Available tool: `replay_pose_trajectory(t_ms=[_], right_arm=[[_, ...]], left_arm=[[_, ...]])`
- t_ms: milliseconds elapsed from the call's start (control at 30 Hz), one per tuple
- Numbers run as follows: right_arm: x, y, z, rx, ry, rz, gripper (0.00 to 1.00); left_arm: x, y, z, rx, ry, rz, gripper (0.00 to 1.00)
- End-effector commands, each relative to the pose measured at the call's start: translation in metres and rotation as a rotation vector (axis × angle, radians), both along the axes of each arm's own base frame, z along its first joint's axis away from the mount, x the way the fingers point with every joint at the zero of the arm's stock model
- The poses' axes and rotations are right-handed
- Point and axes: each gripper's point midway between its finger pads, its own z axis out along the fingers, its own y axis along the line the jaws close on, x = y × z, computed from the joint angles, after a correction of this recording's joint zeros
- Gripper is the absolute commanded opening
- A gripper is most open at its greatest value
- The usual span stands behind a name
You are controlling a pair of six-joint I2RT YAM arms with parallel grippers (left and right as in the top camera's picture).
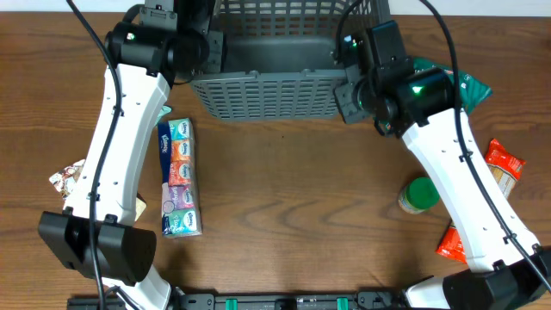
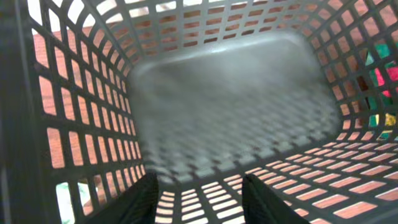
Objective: Pack container
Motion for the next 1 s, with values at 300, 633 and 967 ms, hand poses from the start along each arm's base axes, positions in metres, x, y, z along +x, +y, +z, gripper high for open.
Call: replay_pose_trajectory(t_ms=[300, 633, 967], right_arm=[[-0.025, 0.031, 0.016, 0.114, 0.026, 0.058, 0.54], [-0.022, -0.043, 0.127, 0.125, -0.371, -0.262, 0.99], [-0.029, -0.204, 0.139, 0.269, -0.376, -0.710, 0.99]], left_arm=[[-0.013, 0.031, 0.056, 0.128, -0.172, 0.077, 0.59], [-0.075, 0.085, 0.112, 0.112, -0.228, 0.313, 0.99], [-0.114, 0.174, 0.095, 0.046, -0.076, 0.689, 0.99]])
